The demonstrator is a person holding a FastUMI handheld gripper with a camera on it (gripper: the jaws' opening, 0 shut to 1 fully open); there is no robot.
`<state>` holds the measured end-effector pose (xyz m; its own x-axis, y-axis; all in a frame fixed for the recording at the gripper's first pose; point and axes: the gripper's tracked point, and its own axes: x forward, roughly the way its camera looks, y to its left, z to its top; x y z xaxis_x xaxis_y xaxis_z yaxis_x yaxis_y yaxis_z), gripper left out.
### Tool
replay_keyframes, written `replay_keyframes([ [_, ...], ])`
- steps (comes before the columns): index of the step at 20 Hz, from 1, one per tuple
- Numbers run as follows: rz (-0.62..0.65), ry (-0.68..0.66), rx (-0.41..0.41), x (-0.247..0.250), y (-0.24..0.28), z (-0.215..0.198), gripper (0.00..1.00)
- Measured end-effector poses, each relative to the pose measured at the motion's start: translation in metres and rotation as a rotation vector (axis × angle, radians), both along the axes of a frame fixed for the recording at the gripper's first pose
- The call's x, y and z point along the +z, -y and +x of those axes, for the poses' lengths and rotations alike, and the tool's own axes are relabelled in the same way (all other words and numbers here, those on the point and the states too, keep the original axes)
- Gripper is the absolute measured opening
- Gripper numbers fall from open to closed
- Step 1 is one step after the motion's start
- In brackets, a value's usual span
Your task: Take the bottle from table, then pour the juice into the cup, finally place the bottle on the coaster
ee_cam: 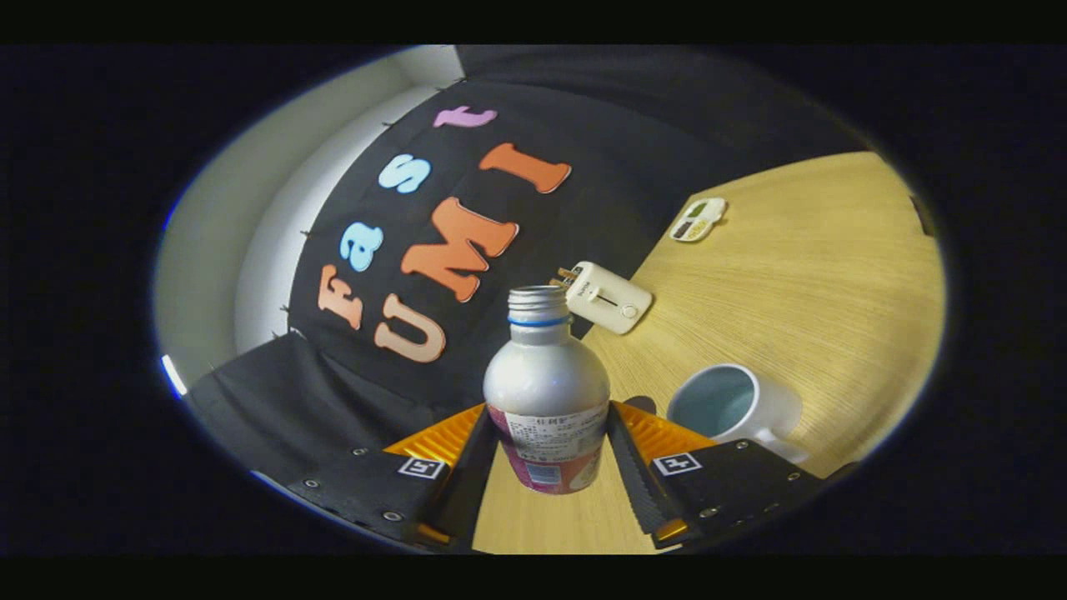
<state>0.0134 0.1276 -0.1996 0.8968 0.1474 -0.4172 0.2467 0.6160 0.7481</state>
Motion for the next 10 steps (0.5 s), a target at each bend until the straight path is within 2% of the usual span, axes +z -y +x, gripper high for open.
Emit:
replay_keyframes([
  [10, -0.435, 0.066, 0.143, -0.002, -0.031, 0.052, 0.75],
])
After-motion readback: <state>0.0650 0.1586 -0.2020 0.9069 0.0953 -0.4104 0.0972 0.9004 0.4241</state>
